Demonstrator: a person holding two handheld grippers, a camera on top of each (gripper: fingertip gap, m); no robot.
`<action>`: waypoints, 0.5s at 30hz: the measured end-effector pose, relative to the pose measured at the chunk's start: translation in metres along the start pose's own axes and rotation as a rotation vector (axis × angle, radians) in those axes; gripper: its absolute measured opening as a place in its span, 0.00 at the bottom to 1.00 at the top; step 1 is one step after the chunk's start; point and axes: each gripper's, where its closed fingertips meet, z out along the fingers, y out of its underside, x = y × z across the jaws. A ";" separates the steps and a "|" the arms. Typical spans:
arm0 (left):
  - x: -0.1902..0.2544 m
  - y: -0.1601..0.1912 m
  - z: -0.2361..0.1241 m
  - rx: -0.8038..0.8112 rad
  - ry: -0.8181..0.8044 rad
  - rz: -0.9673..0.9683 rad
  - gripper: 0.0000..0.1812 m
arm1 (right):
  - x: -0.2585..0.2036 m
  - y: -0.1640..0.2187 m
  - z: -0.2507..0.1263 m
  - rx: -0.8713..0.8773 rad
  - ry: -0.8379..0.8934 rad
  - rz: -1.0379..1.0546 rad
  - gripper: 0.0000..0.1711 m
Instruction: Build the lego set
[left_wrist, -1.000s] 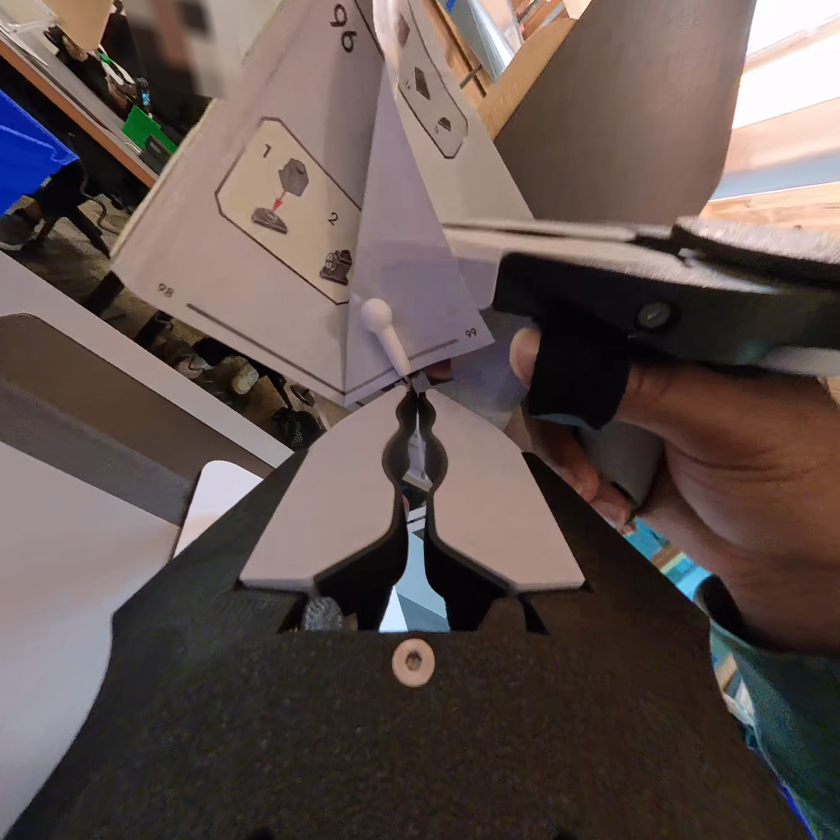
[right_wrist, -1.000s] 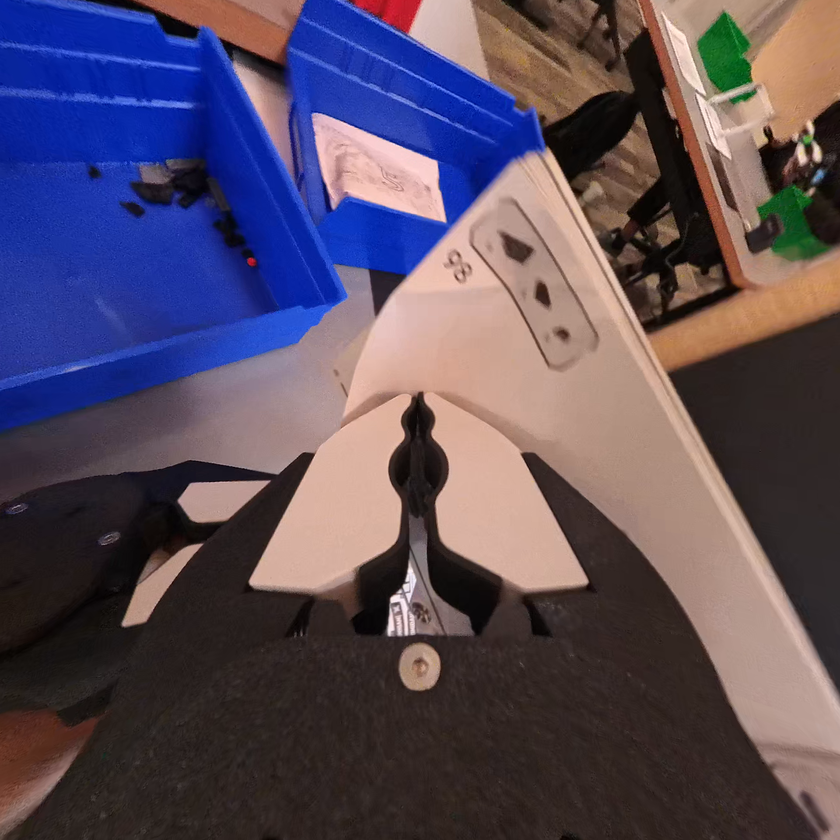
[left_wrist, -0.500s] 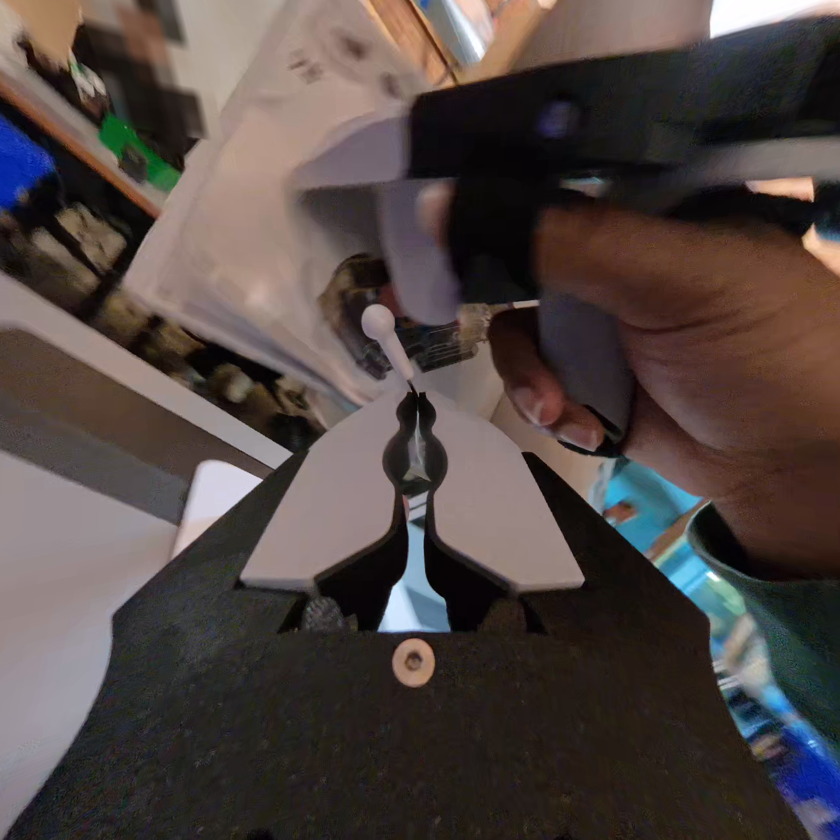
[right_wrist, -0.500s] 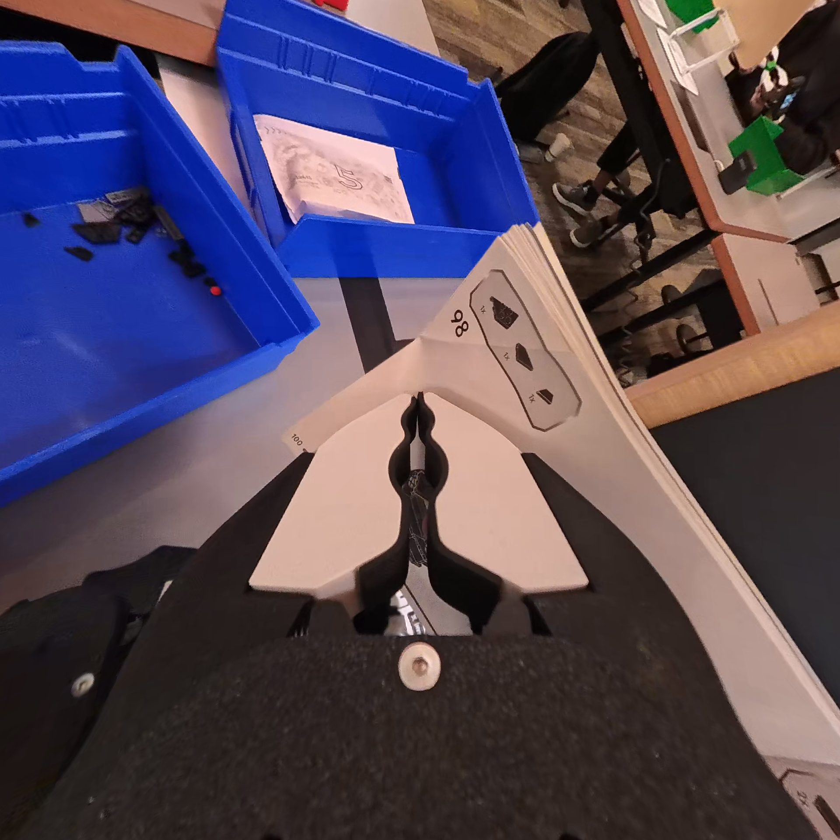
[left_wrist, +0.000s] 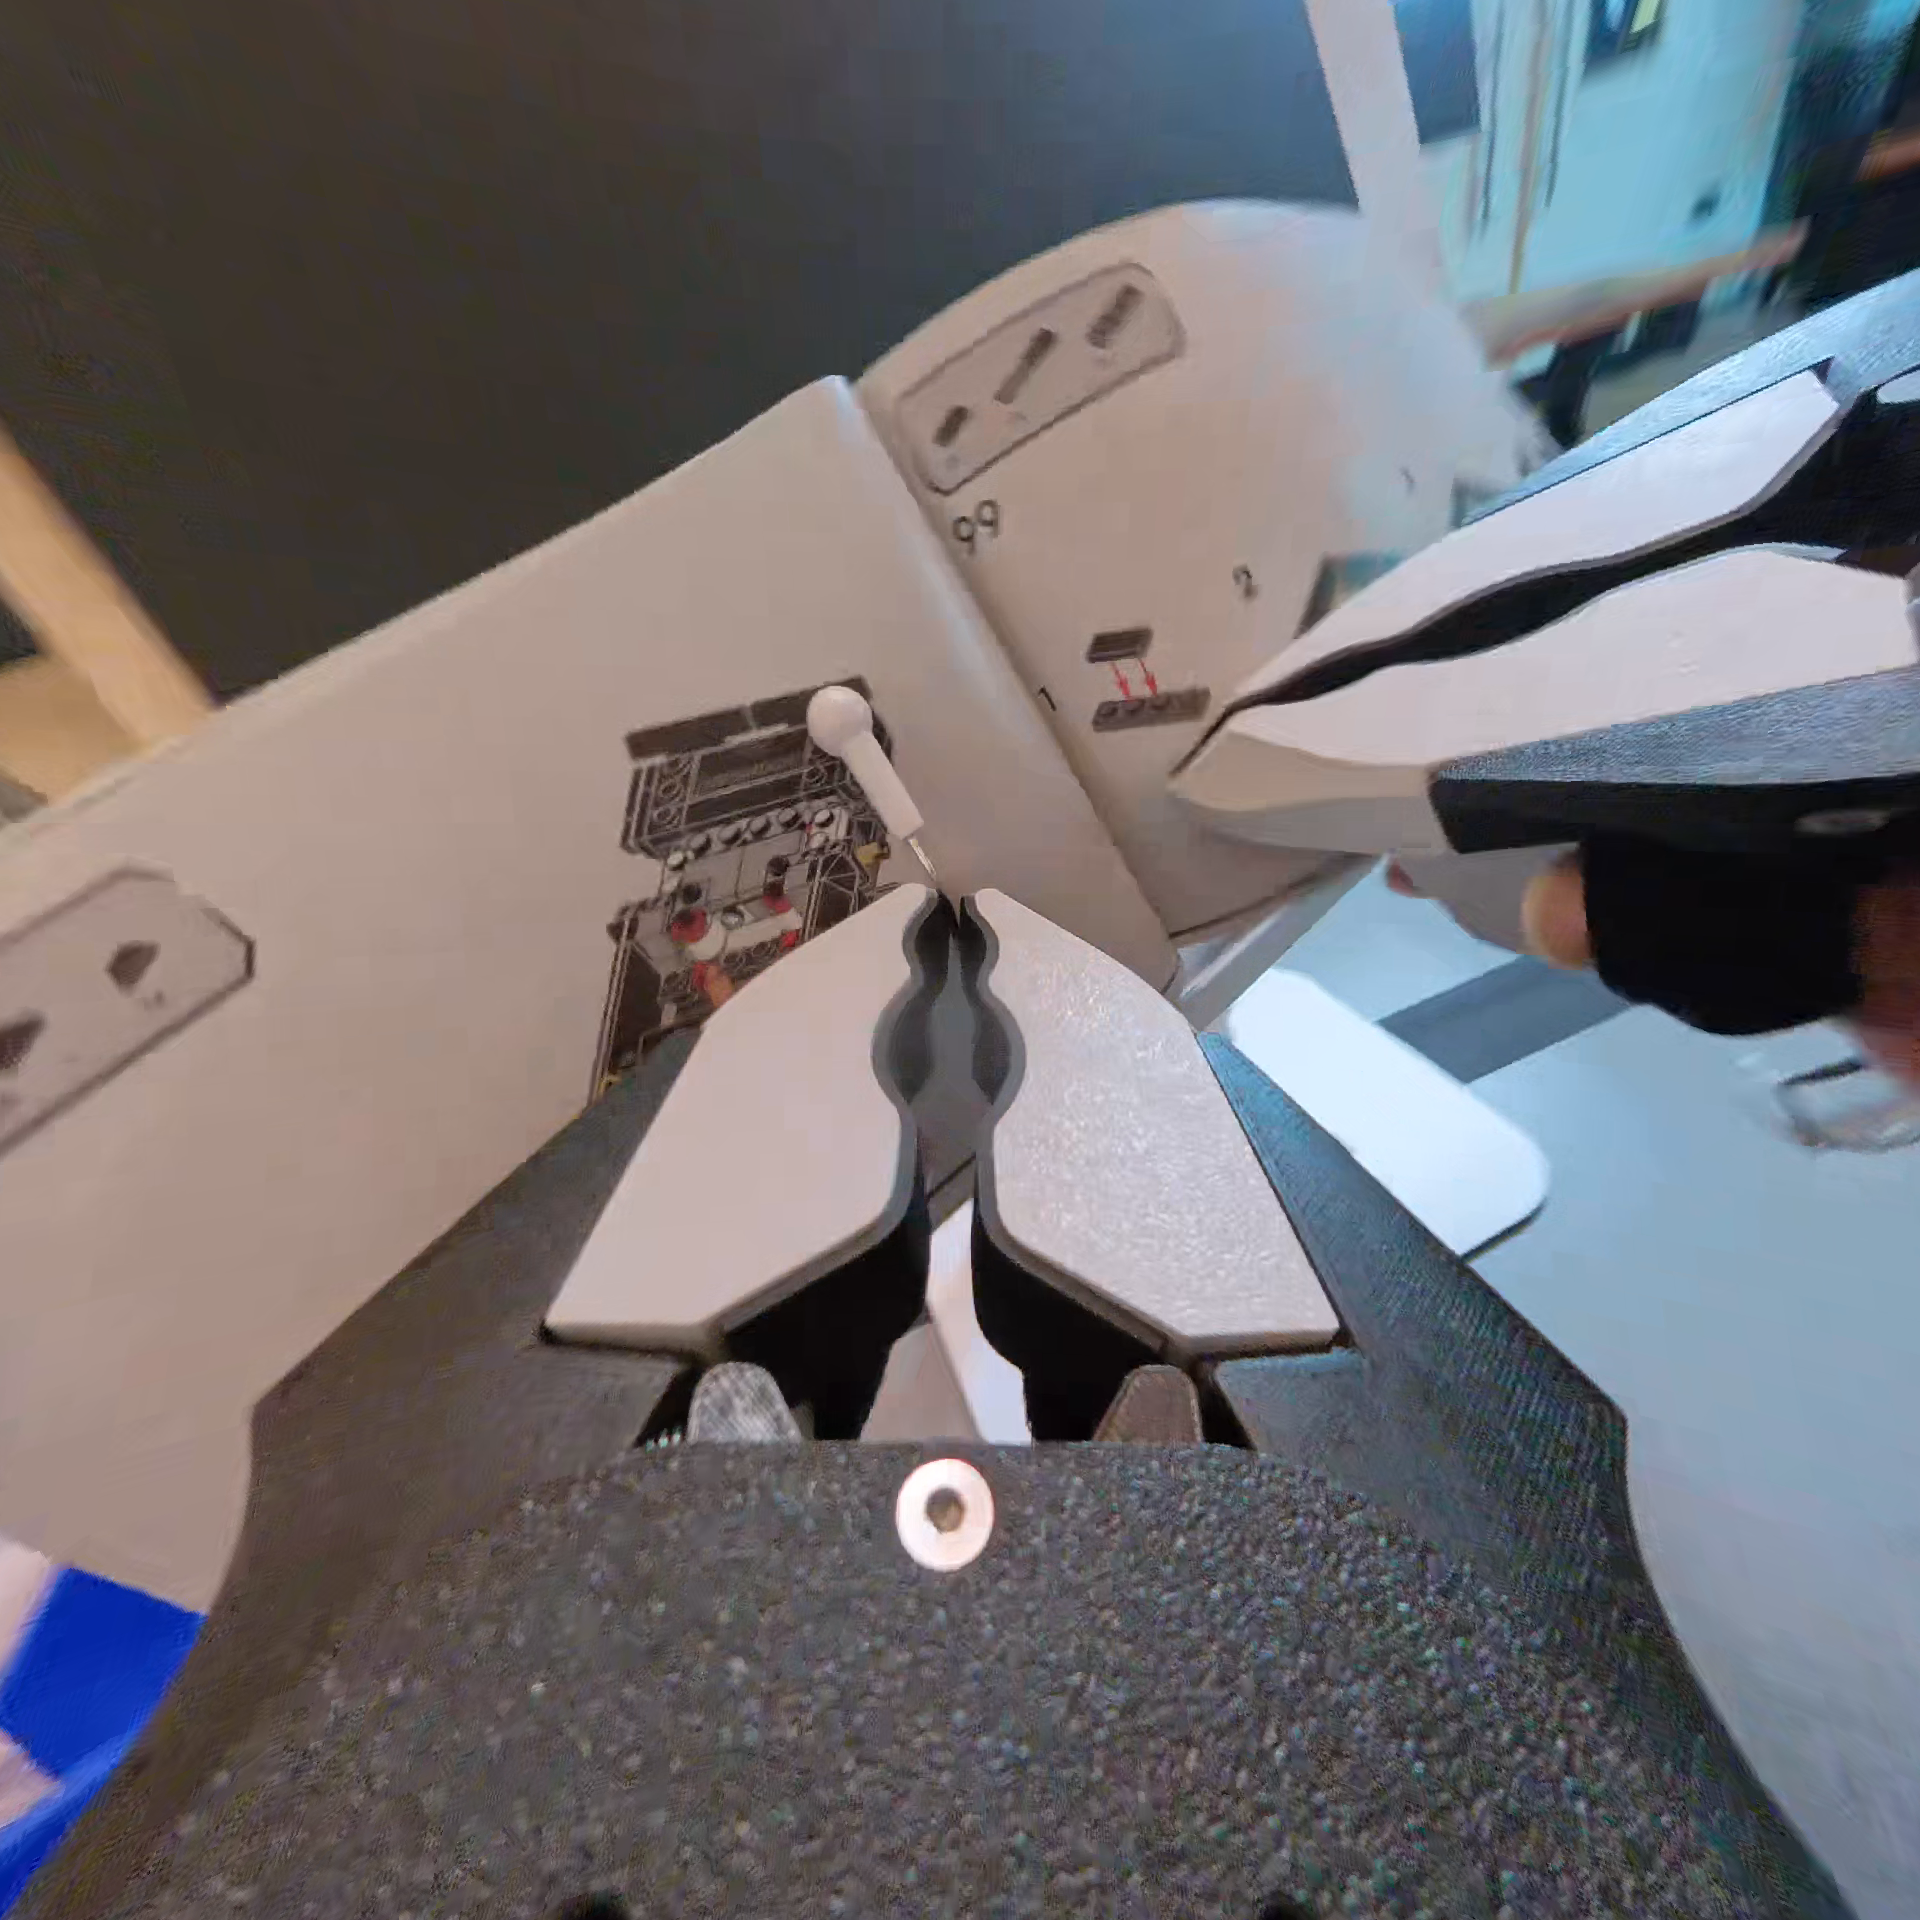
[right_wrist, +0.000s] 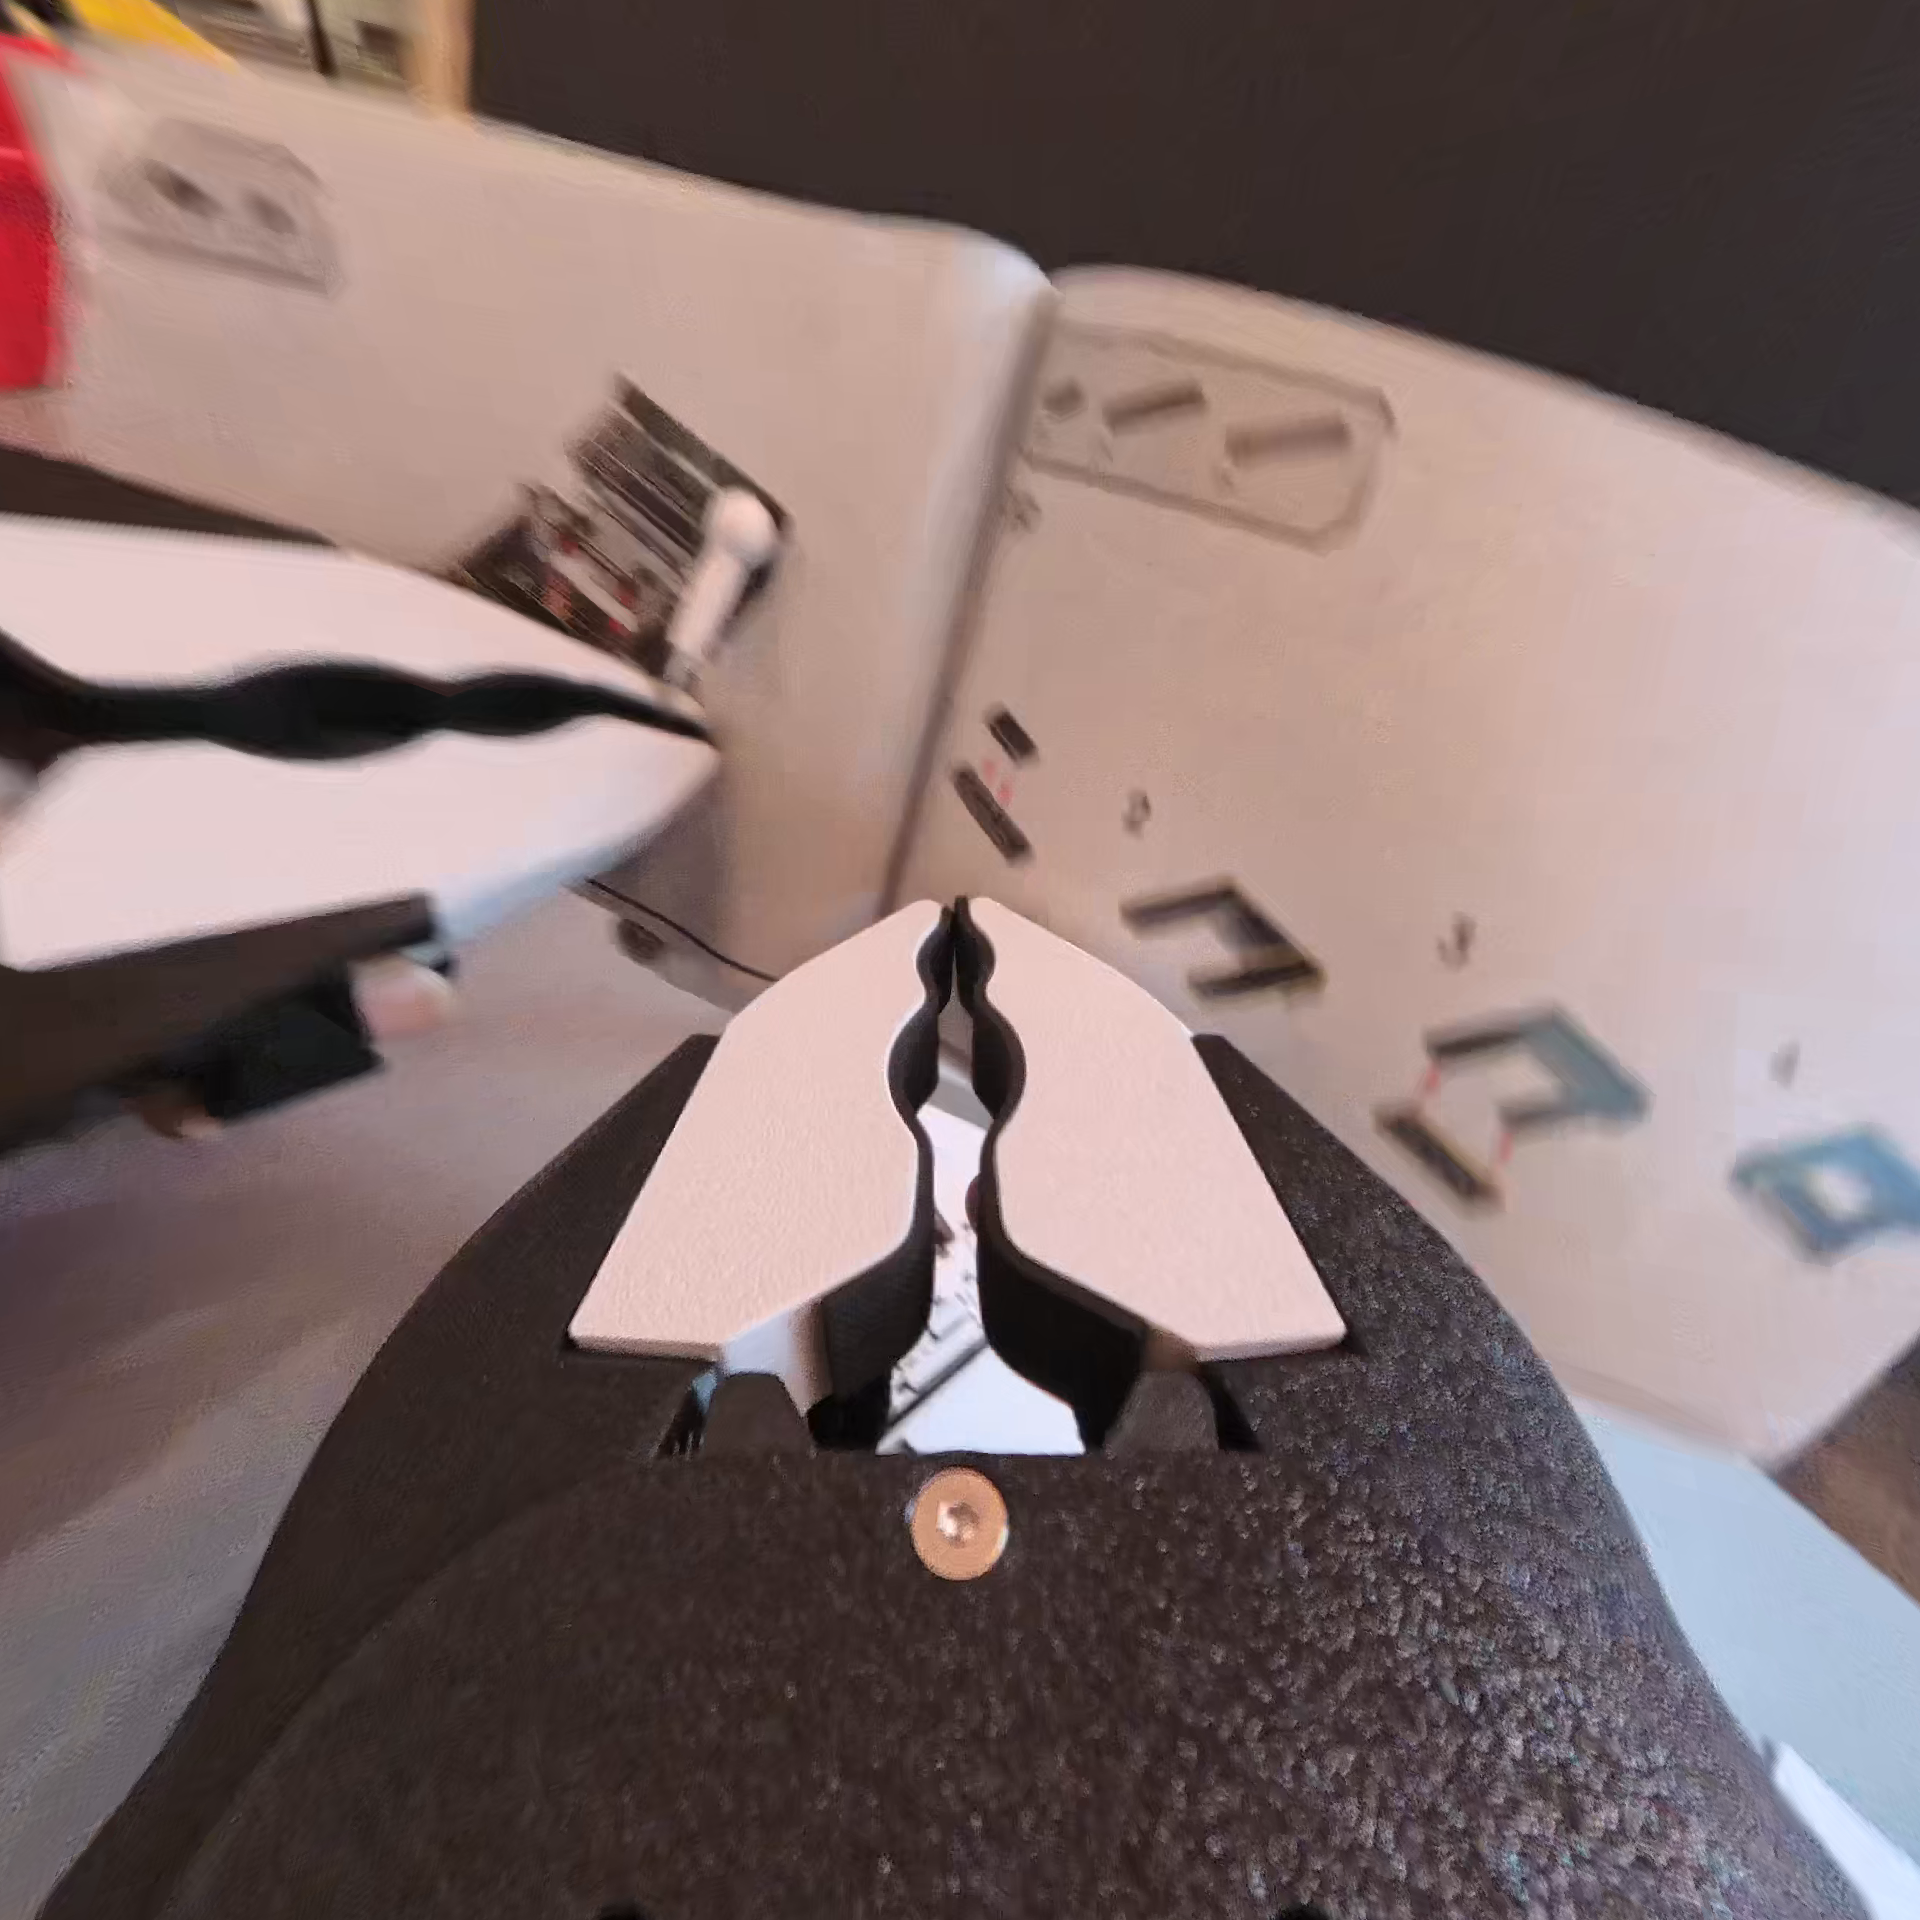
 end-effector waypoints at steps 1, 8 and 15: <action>0.003 0.000 0.004 -0.023 -0.004 0.073 0.02 | 0.014 0.011 0.000 -0.006 0.032 0.016 0.00; 0.017 0.002 0.021 -0.181 0.073 0.402 0.02 | 0.086 0.044 -0.006 -0.005 0.070 0.099 0.00; 0.014 0.003 0.021 -0.185 0.104 0.472 0.02 | 0.165 0.028 -0.023 0.093 0.130 0.142 0.44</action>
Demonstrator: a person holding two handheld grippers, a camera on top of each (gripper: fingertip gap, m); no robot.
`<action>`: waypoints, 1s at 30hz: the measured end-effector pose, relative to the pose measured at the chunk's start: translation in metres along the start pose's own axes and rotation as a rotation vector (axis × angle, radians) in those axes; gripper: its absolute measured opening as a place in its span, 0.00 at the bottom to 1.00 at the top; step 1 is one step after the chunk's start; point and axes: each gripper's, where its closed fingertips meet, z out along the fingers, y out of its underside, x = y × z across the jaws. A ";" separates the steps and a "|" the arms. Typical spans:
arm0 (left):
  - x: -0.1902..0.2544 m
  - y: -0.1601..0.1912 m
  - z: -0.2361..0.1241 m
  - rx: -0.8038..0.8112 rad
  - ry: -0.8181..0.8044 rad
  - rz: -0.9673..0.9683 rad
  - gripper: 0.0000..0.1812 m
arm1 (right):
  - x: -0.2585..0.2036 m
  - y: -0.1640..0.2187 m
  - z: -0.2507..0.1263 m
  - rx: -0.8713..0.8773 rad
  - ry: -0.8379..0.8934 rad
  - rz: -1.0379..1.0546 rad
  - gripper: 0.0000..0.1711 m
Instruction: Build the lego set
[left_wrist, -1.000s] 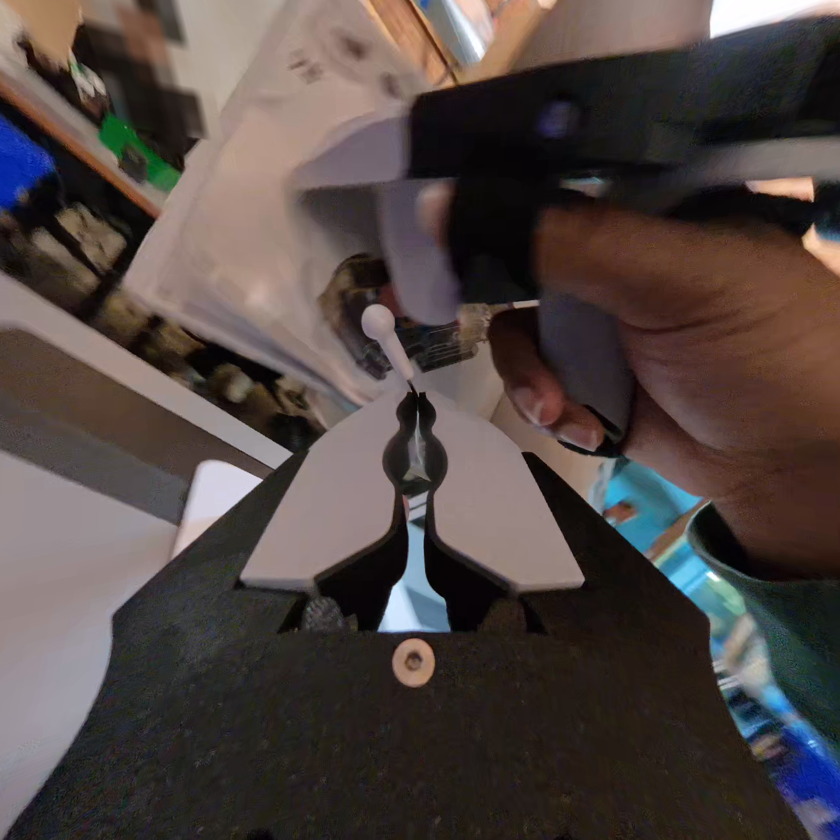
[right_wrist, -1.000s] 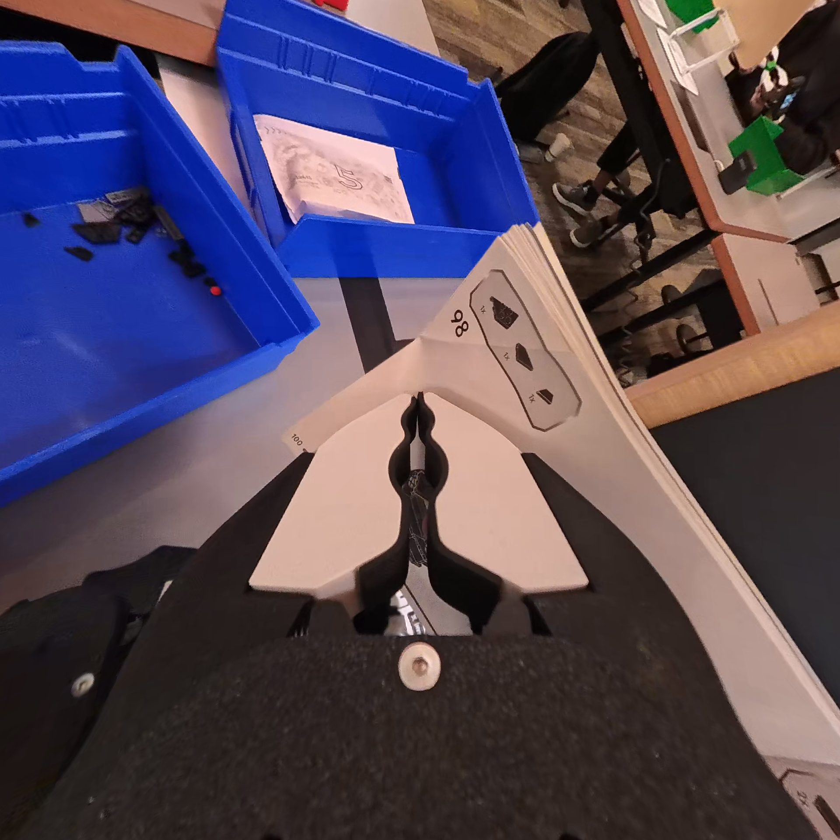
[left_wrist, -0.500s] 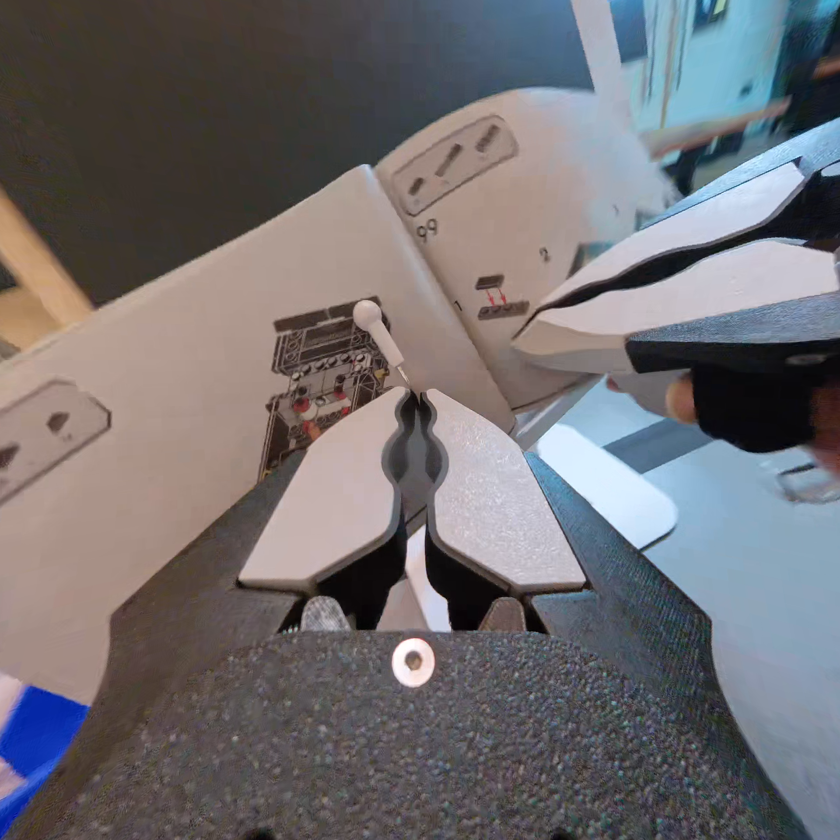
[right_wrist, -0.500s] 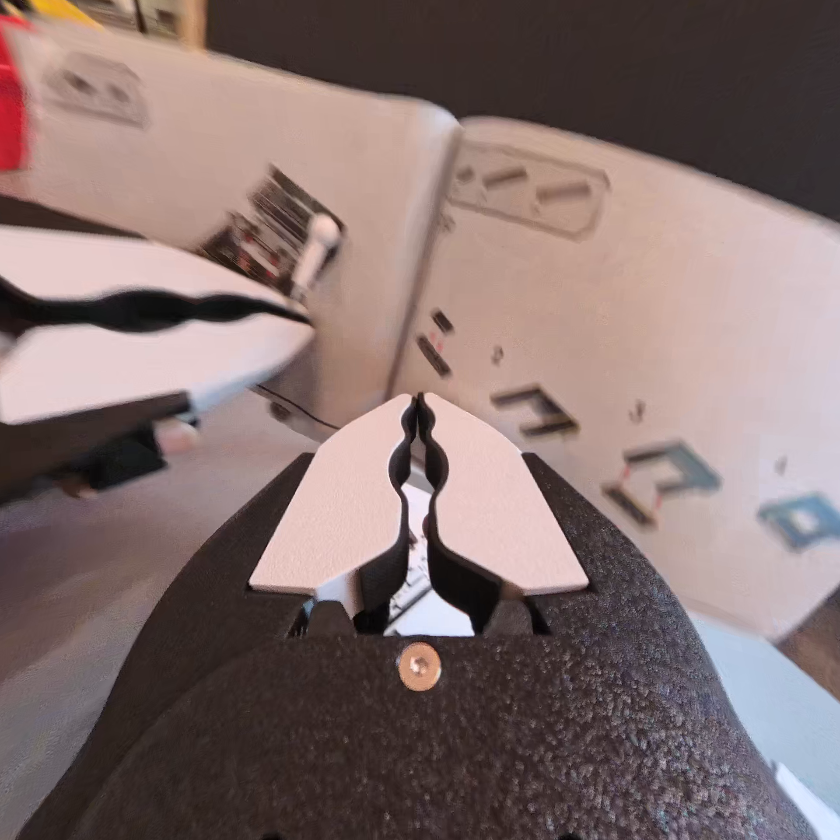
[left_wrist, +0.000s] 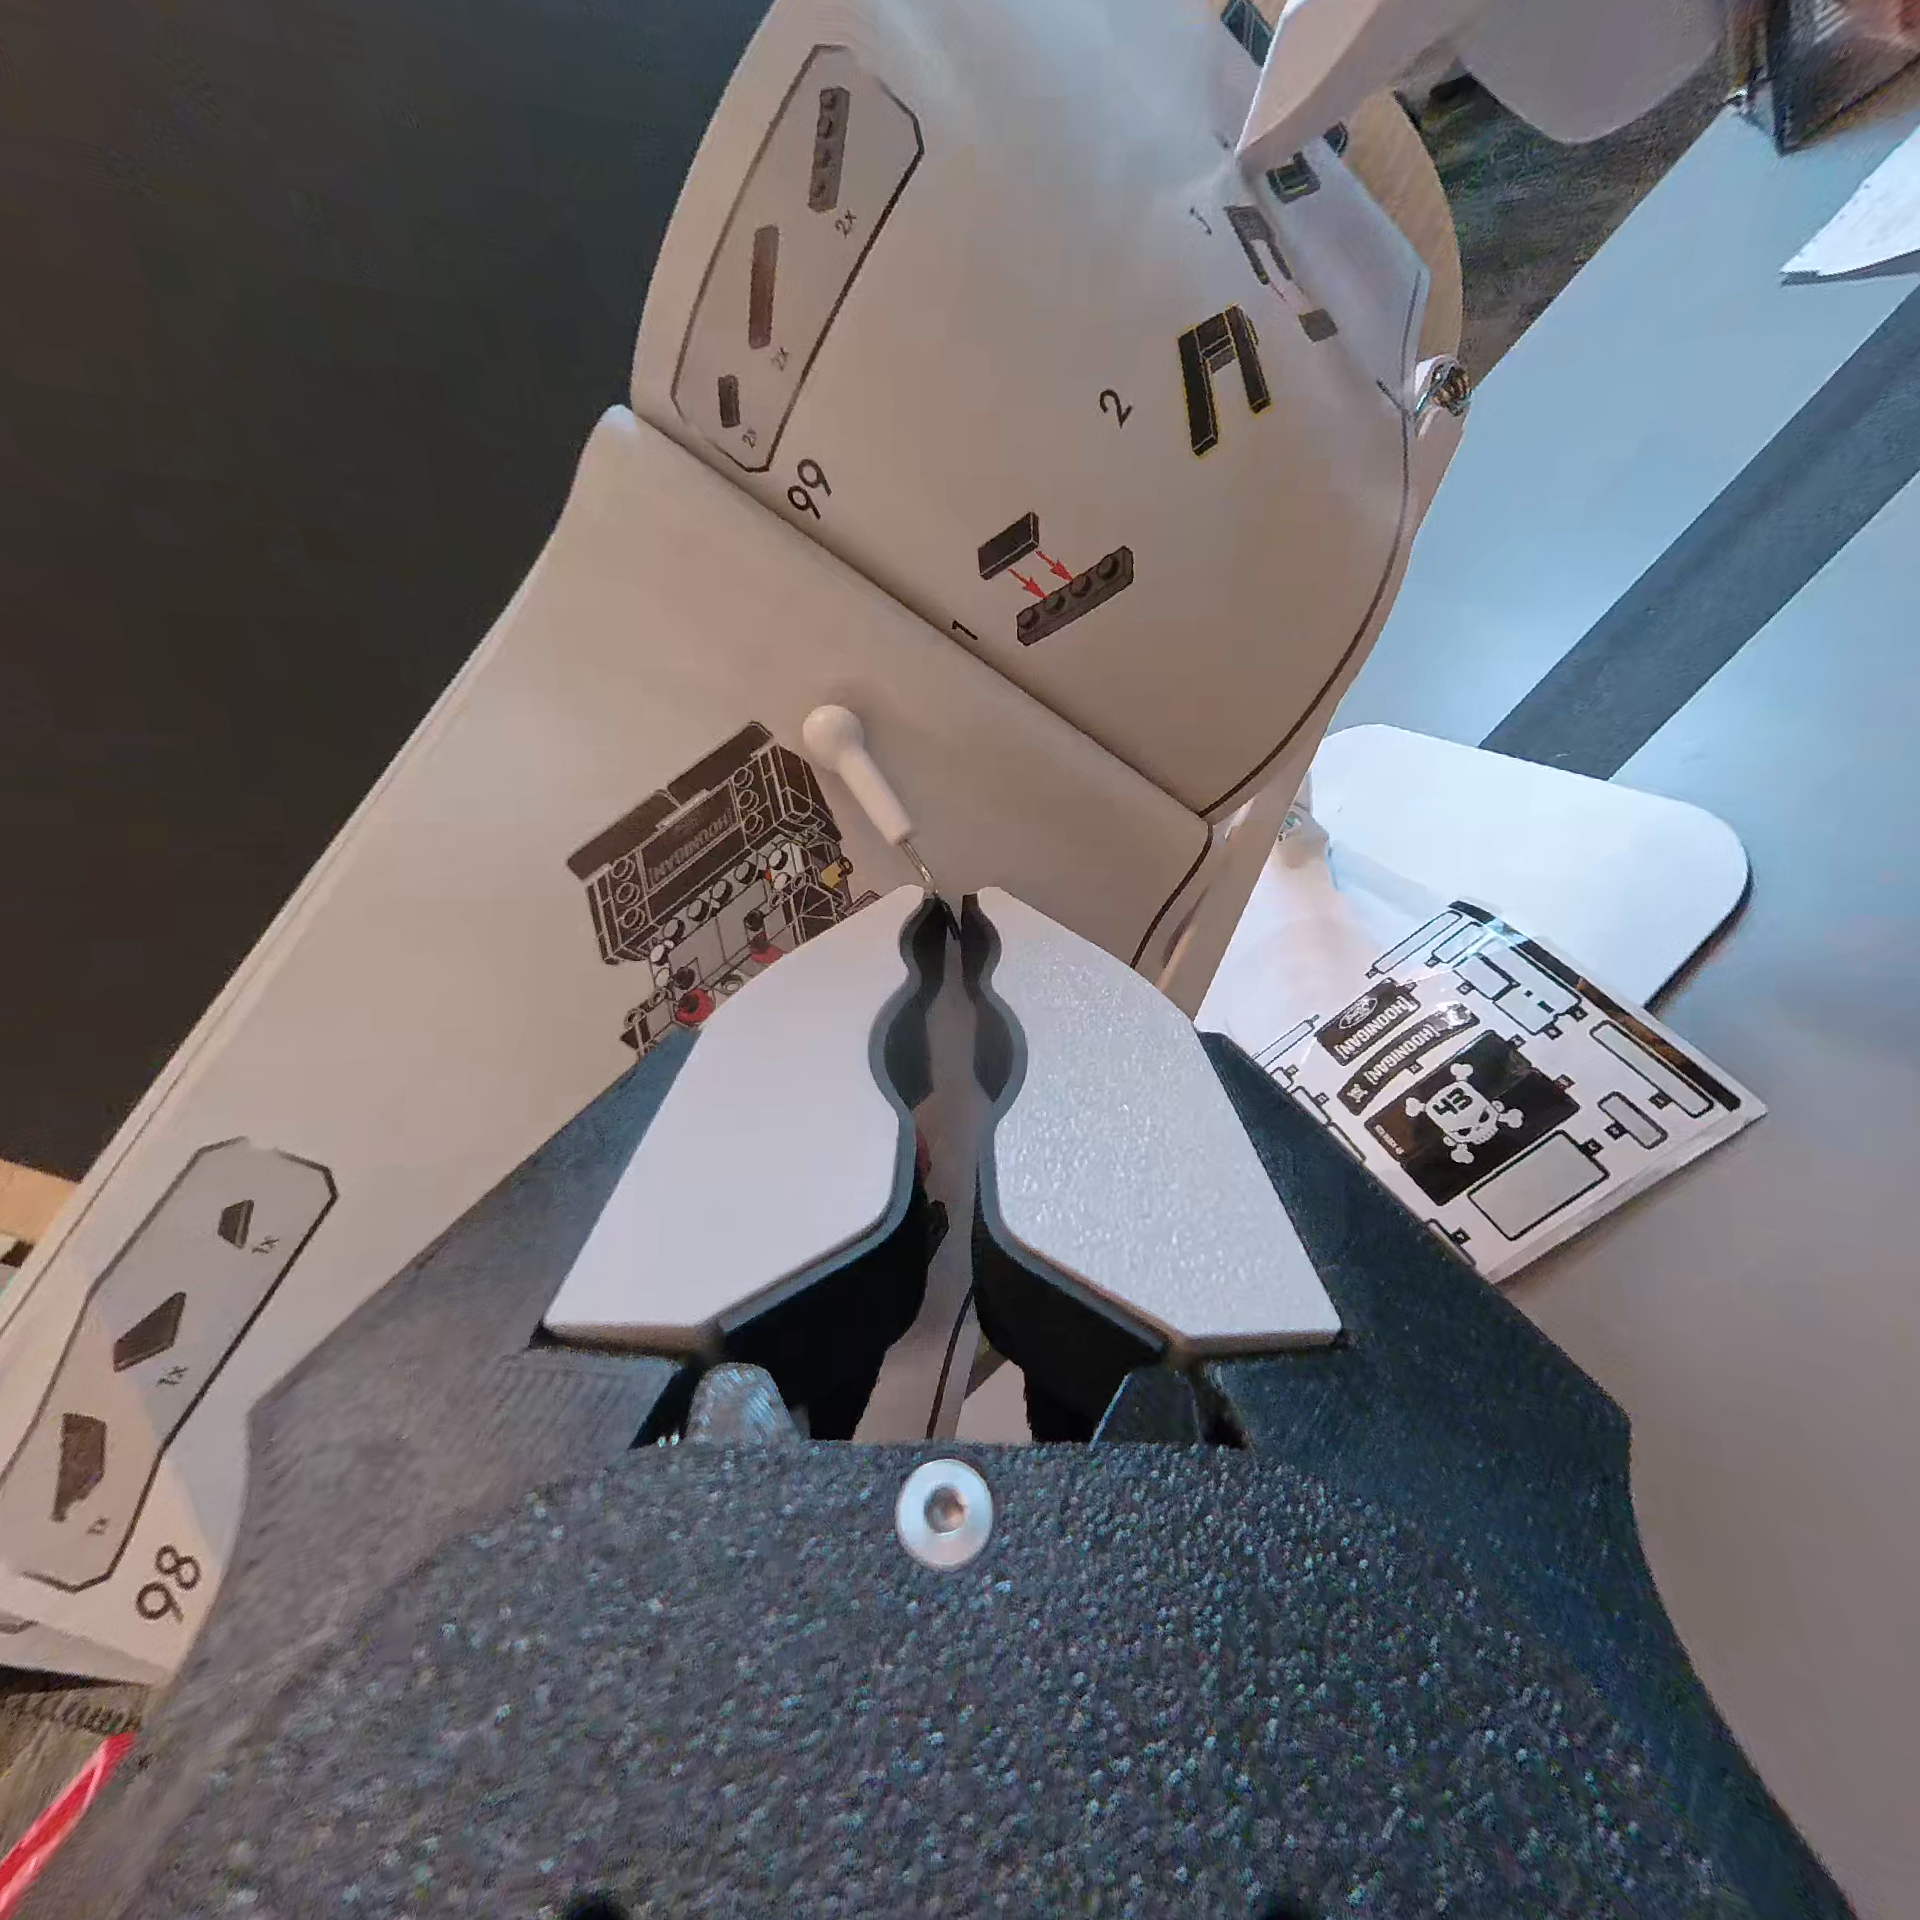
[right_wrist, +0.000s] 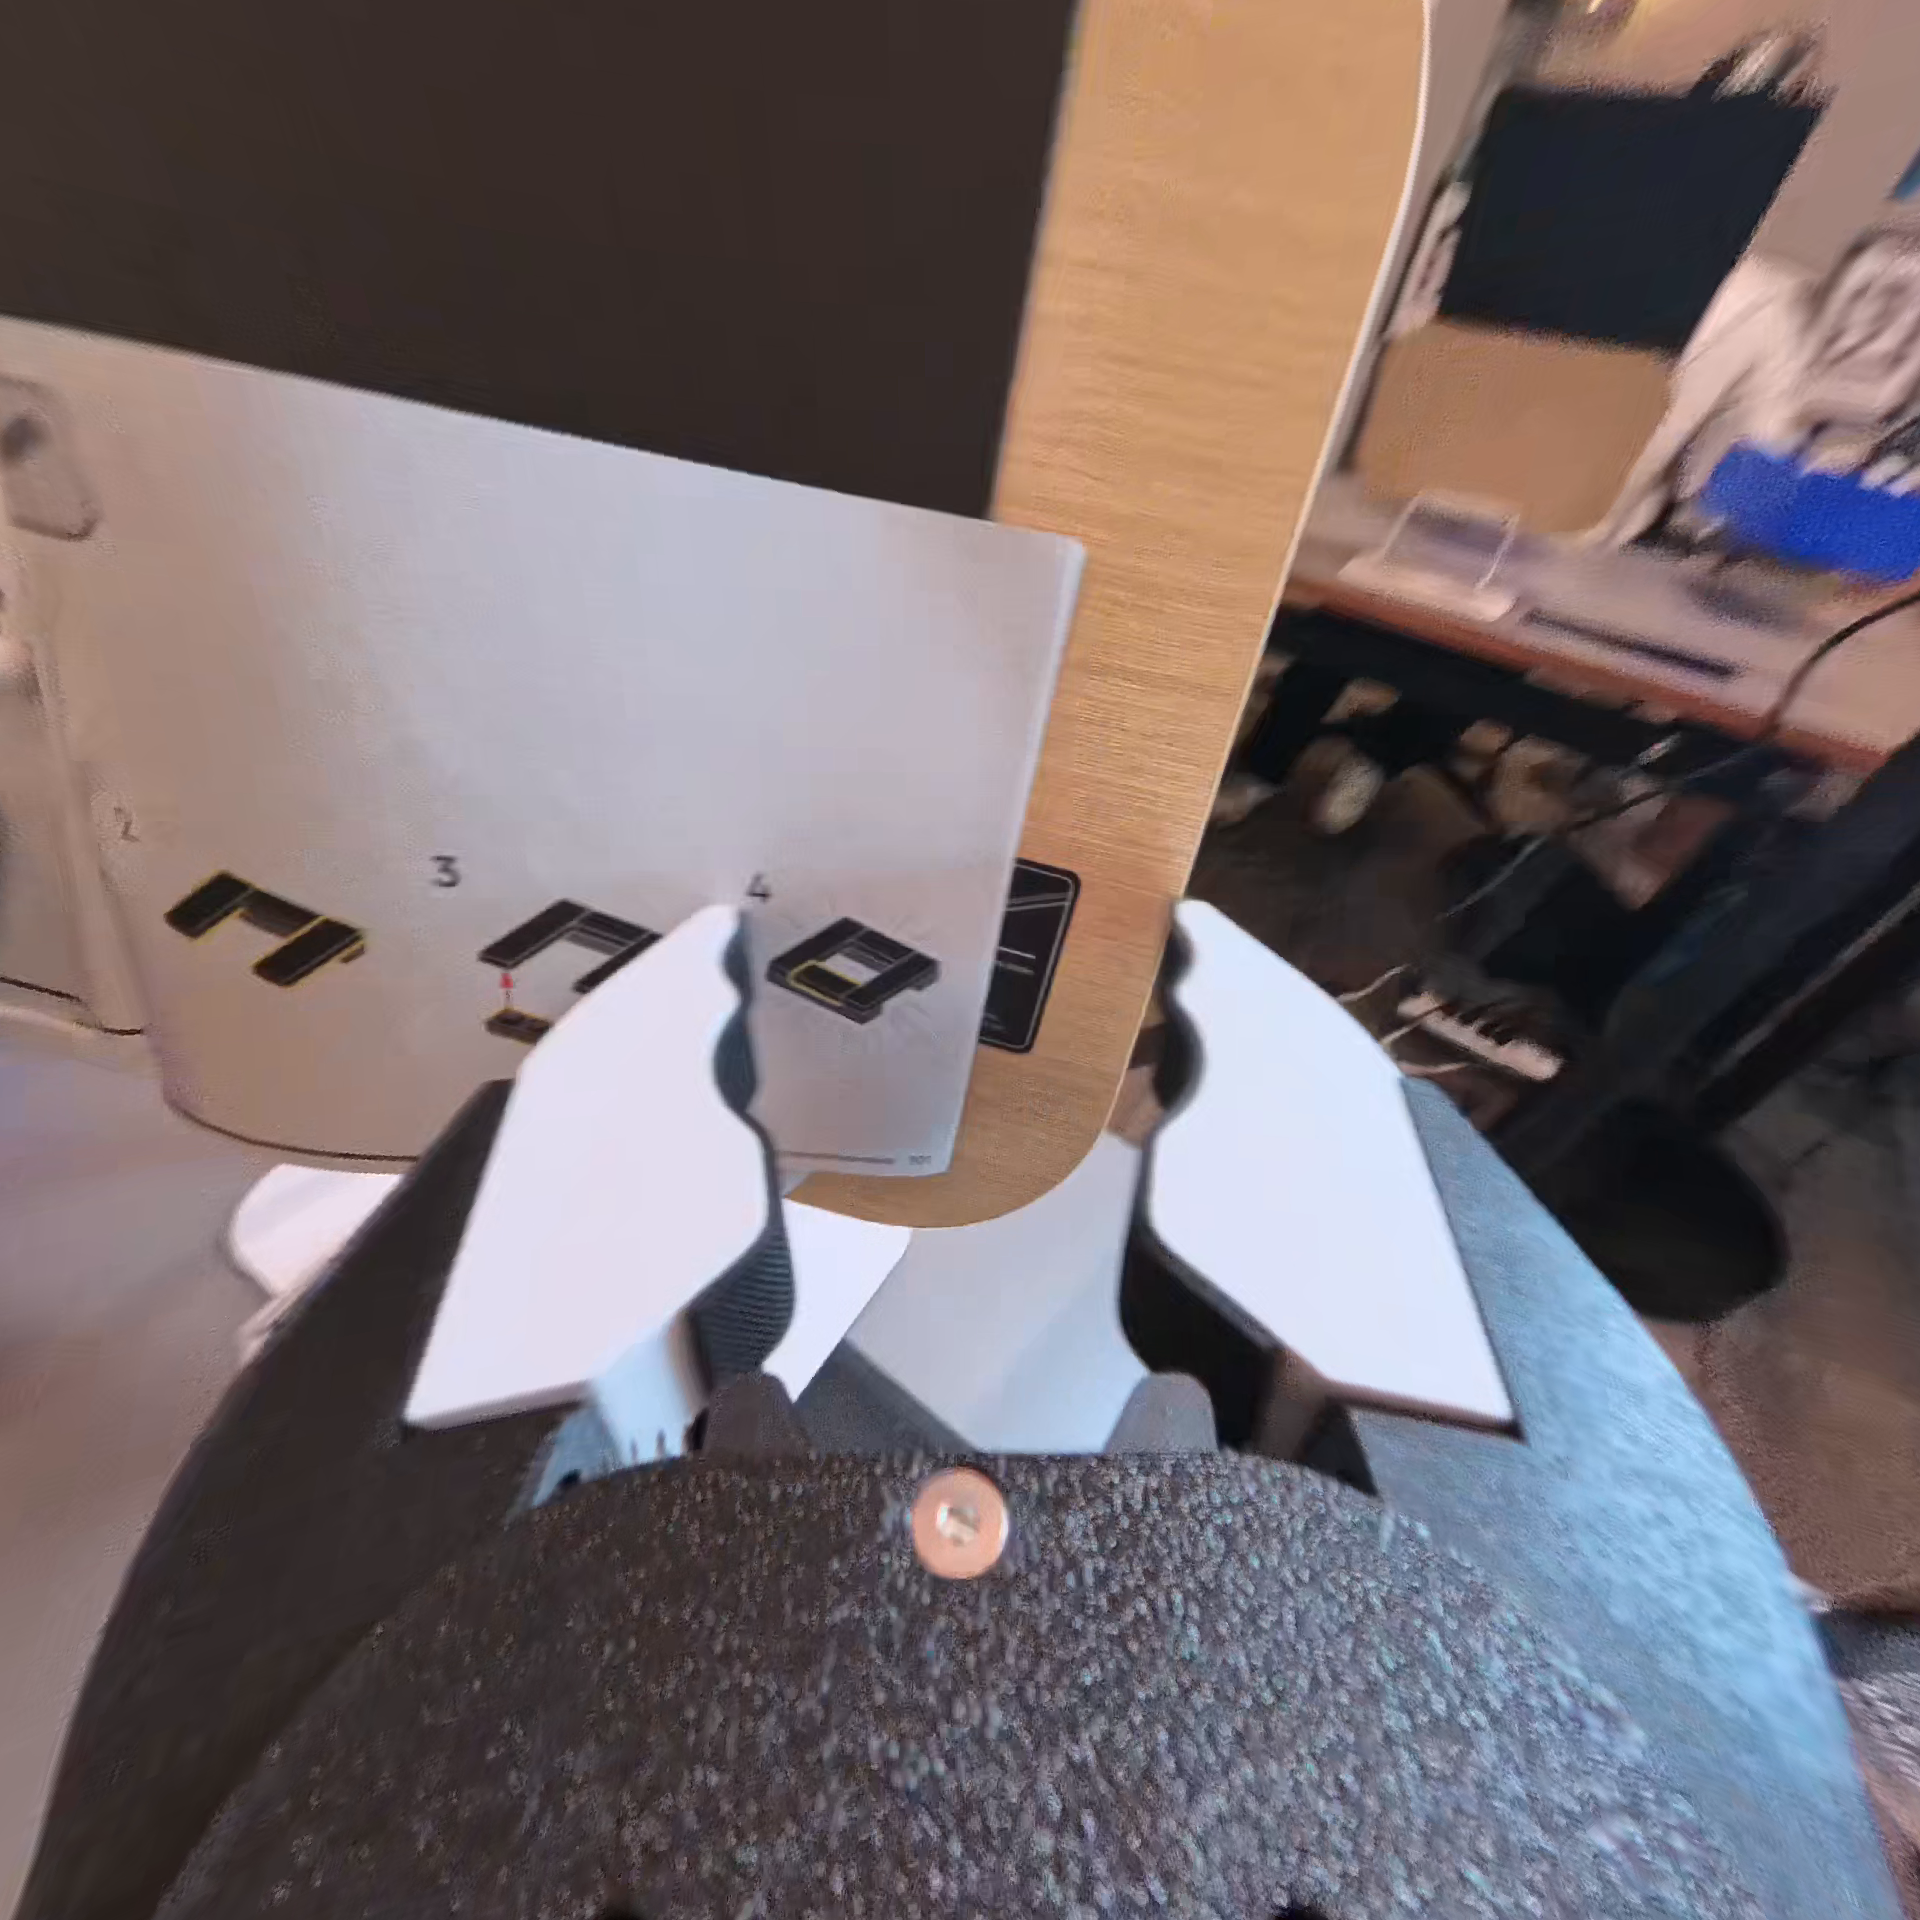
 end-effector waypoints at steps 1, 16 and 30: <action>0.000 0.000 0.000 0.002 -0.001 0.009 0.02 | 0.004 0.003 0.003 -0.035 -0.039 0.036 0.52; -0.006 0.013 0.005 0.002 -0.057 0.245 0.01 | -0.020 0.021 -0.024 -0.022 -0.351 0.241 0.24; -0.009 0.014 0.004 0.005 -0.069 0.226 0.02 | -0.027 -0.026 -0.087 0.113 0.098 -0.062 0.26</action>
